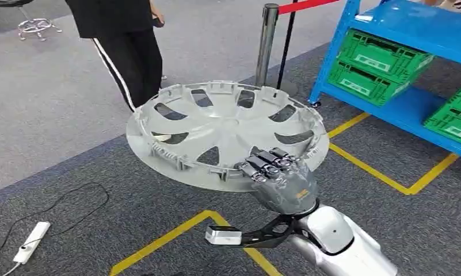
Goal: Take the parts from the cabinet and place them on the table.
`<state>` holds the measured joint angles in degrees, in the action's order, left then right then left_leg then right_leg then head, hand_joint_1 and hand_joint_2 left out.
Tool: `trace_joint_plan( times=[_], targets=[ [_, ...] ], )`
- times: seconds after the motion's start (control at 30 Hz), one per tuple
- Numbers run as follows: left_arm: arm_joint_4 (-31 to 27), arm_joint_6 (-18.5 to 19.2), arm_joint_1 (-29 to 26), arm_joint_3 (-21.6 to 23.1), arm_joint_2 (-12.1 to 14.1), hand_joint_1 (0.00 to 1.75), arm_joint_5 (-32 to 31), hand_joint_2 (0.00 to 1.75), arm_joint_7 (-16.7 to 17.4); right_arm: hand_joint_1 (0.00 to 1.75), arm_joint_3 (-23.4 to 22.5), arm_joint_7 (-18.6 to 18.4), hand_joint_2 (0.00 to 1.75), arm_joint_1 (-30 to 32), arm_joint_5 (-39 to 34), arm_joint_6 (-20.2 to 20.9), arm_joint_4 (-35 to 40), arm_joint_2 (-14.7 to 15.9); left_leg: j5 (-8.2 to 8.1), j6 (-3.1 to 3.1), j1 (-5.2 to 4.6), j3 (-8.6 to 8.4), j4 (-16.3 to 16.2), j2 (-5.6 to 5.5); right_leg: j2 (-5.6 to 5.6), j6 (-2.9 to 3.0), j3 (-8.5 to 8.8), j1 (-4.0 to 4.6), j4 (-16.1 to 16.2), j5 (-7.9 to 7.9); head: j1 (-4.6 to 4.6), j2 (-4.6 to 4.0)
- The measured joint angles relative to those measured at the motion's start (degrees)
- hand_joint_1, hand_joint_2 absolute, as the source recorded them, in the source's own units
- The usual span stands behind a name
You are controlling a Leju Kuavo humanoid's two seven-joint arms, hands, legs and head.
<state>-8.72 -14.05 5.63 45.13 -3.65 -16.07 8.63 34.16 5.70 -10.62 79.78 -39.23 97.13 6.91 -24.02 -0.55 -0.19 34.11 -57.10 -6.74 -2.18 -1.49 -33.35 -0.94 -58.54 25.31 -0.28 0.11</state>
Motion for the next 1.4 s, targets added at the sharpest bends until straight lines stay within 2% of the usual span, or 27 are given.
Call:
trace_joint_plan(
  times=[0.03,0.07,0.13,0.2,0.27,0.3,0.33,0.37,0.4,0.5,0.57,0.63,0.7,0.77,0.83,0.87,0.9,1.0,1.07,1.1,1.17,1.2,1.23,1.3,1.33,1.37,1.4],
  targets=[
    [0.0,0.0,0.1,0.0,-0.1,0.00,-0.1,1.75,0.1,1.75,0.0,-0.1,1.75,0.1,0.0,0.0,0.0,0.0,-1.06,-0.35,-0.41,0.44,-1.3,3.07,0.56,0.35,0.09,0.09,0.1,0.00,-0.52,0.00],
    [0.0,0.1,0.3,0.0,0.0,0.00,-0.1,1.75,0.3,1.75,0.0,-0.2,1.75,0.0,-0.1,0.0,0.0,0.0,-3.15,-0.64,-0.38,1.94,-4.6,4.77,1.25,0.71,0.05,0.23,0.1,0.04,-0.57,0.00],
    [0.0,0.1,0.7,0.0,0.2,0.00,0.0,1.75,0.2,1.75,0.0,-0.4,1.75,0.2,-0.1,0.0,0.0,0.1,-7.31,-0.97,-0.31,5.82,-13.7,6.01,2.93,0.94,0.01,0.43,0.1,0.14,-0.55,0.00],
    [0.0,0.1,0.9,0.0,0.1,0.00,0.0,1.75,0.2,1.75,0.0,-0.4,1.75,0.1,-0.1,0.0,0.0,0.1,-7.58,-1.11,-0.20,6.74,-16.7,6.05,4.46,0.99,0.01,0.44,0.1,0.18,-0.59,0.00],
    [0.0,0.2,0.6,0.0,0.1,0.00,-0.1,1.75,0.3,1.75,0.0,-0.3,1.75,0.2,-0.1,0.0,0.0,0.1,-3.59,-1.14,-0.02,3.52,-10.8,6.40,5.74,0.92,0.06,0.43,0.0,0.23,-0.59,0.00],
    [0.0,0.4,0.3,0.0,0.1,0.00,-0.1,1.75,0.3,1.75,0.1,-0.4,1.75,0.1,-0.1,0.0,0.0,0.1,-1.17,-1.17,0.07,0.87,-5.7,7.66,6.26,0.79,0.18,0.42,0.0,0.31,-0.59,0.00],
    [0.0,0.5,0.1,0.0,0.1,0.00,-0.1,1.75,0.4,1.75,0.1,-0.4,1.75,0.1,-0.2,0.0,0.0,0.1,-0.47,-1.37,0.01,-0.88,-1.9,10.39,6.74,0.51,0.20,0.65,0.0,0.38,-0.59,0.00],
    [0.0,0.6,0.0,0.0,0.1,0.00,-0.1,1.75,0.5,1.75,0.1,-0.4,1.75,0.1,-0.3,0.0,0.0,0.2,-0.84,-1.23,-0.66,-1.28,-0.6,10.94,7.15,0.23,-0.14,1.07,-0.4,0.47,-0.72,0.00],
    [0.0,0.8,-0.1,0.0,0.1,0.00,-0.1,1.75,0.5,1.75,0.1,-0.4,1.75,0.1,-0.3,0.0,0.0,0.2,-1.36,-0.15,-0.63,-1.03,-0.3,10.52,7.76,0.02,-0.42,1.21,-0.4,0.33,-0.53,0.00],
    [0.0,1.1,-0.2,0.0,0.2,0.00,0.0,1.75,0.7,1.75,0.2,-0.4,1.75,0.0,-0.3,0.0,0.0,0.2,-0.98,0.90,-0.67,-0.84,0.1,8.31,9.44,-0.66,-0.06,0.88,-0.4,0.75,-0.59,0.00],
    [0.0,1.5,0.0,0.0,0.1,0.00,0.0,1.75,0.8,1.75,0.4,-0.4,1.75,0.0,-0.4,0.0,0.0,0.2,-0.84,1.58,-0.30,-0.97,0.1,7.18,3.91,-1.15,-2.06,0.58,-4.6,3.48,-0.50,0.00],
    [0.0,1.7,0.1,0.0,0.0,0.00,0.0,1.75,0.8,1.75,0.6,-0.4,1.75,0.2,-0.4,0.0,0.0,0.4,-0.75,1.92,-0.29,-0.93,0.1,5.79,2.45,-1.14,-6.99,0.65,-14.8,7.58,0.13,0.00],
    [0.0,1.7,0.1,0.0,0.0,0.00,0.1,1.75,0.8,1.75,0.7,-0.4,1.75,0.3,-0.4,0.0,0.0,0.5,-0.74,1.96,-0.41,-1.02,0.1,4.26,2.40,-0.91,-9.65,0.73,-19.0,7.79,0.13,0.00],
    [0.0,1.7,0.1,0.0,-0.2,0.00,0.1,1.75,0.8,1.75,0.8,-0.4,1.75,0.3,-0.4,0.0,0.0,0.5,-0.75,1.95,-0.42,-1.29,0.1,2.58,2.01,-0.29,-7.28,0.88,-12.8,3.09,0.13,0.00],
    [0.0,1.7,0.2,0.0,-0.4,0.00,0.1,1.75,0.8,1.75,0.9,-0.4,1.75,0.3,-0.4,0.0,0.0,0.5,-0.85,1.87,-0.31,-1.52,0.1,1.09,-0.90,0.36,-2.71,0.88,-2.5,-1.83,0.13,0.00],
    [0.0,1.7,0.3,0.0,-0.5,0.00,0.1,1.75,0.8,1.75,0.9,-0.4,1.75,0.3,-0.4,0.0,0.0,0.6,-0.87,1.65,-0.54,-1.18,0.0,0.66,-2.49,0.48,-1.43,0.59,-1.5,-0.94,-0.09,0.00],
    [0.0,1.8,0.3,0.0,-0.5,0.00,0.1,1.75,0.8,1.75,1.0,-0.3,1.75,0.1,-0.4,0.0,0.0,0.6,-0.75,1.34,-0.19,-0.74,-0.2,-0.07,-2.05,0.07,-1.01,0.68,0.0,-0.68,0.07,0.00],
    [0.0,1.8,0.4,0.0,-0.5,0.00,0.1,1.75,0.8,1.75,1.0,-0.3,1.75,0.0,-0.4,0.0,0.0,0.6,-0.35,0.17,0.24,-0.39,0.3,-1.56,-0.64,0.41,-0.79,0.90,0.5,-0.97,0.02,0.00],
    [0.0,1.9,0.5,0.0,-0.4,0.00,0.1,1.75,0.9,1.75,1.0,-0.3,1.75,0.0,-0.5,0.0,0.0,0.6,-2.60,-0.22,-0.19,0.54,-2.3,3.33,0.89,0.85,0.01,0.60,1.6,-1.25,-0.17,0.00],
    [0.0,2.0,0.6,0.0,-0.3,0.00,0.1,1.75,0.9,1.75,1.0,-0.4,1.75,0.0,-0.6,0.0,0.0,0.6,-4.82,-0.56,-0.15,2.35,-6.3,4.74,1.69,0.93,0.09,0.61,1.7,-1.27,0.04,0.00],
    [0.0,2.0,1.2,0.0,-0.1,0.00,0.1,1.75,0.9,1.75,1.0,-0.4,1.75,0.1,-0.6,0.0,0.0,0.7,-8.17,-1.11,-0.03,6.18,-14.6,5.60,3.40,1.03,0.08,0.57,1.7,-1.11,-0.04,0.00],
    [0.0,2.0,1.2,0.0,0.0,0.00,0.1,1.75,0.9,1.75,1.0,-0.4,1.75,0.1,-0.6,0.0,0.0,0.7,-8.36,-1.36,0.16,6.95,-16.5,5.70,4.18,0.94,0.11,0.45,1.7,-1.01,-0.02,0.00],
    [0.0,2.0,1.3,0.0,0.0,0.00,0.1,1.75,0.9,1.75,1.0,-0.4,1.75,0.1,-0.6,0.0,0.0,0.7,-7.18,-1.68,0.41,6.42,-15.8,5.81,4.92,0.80,0.20,0.34,1.7,-0.92,-0.07,0.00],
    [0.0,2.1,1.0,0.0,0.1,0.00,0.1,1.75,1.0,1.75,1.0,-0.4,1.75,0.1,-0.6,0.0,0.0,0.7,-2.21,-2.46,1.27,2.69,-8.2,6.73,6.14,0.27,0.49,0.02,1.6,-0.62,-0.02,0.00],
    [0.0,2.1,0.7,0.0,0.1,0.00,0.1,1.75,1.0,1.75,1.1,-0.4,1.75,0.1,-0.6,0.0,0.0,0.7,0.14,-3.05,1.74,0.43,-3.6,8.44,6.71,-0.19,0.62,-0.10,1.3,-0.37,-0.02,0.00],
    [0.0,2.1,0.6,0.0,-0.2,0.00,0.1,1.75,1.0,1.75,1.1,-0.4,1.75,0.1,-0.6,0.0,0.0,0.8,-0.53,-3.95,1.16,-0.25,-2.1,10.69,6.95,-0.80,0.33,0.48,0.8,-0.05,-0.29,0.00],
    [0.1,2.2,0.5,0.0,0.0,0.00,0.1,1.75,1.0,1.75,1.1,-0.4,1.75,0.0,-0.6,0.0,0.0,0.8,-1.46,-2.42,1.30,-0.52,-0.3,10.50,7.50,-1.16,-0.19,0.70,-0.1,0.25,-0.62,0.00]
  ],
)
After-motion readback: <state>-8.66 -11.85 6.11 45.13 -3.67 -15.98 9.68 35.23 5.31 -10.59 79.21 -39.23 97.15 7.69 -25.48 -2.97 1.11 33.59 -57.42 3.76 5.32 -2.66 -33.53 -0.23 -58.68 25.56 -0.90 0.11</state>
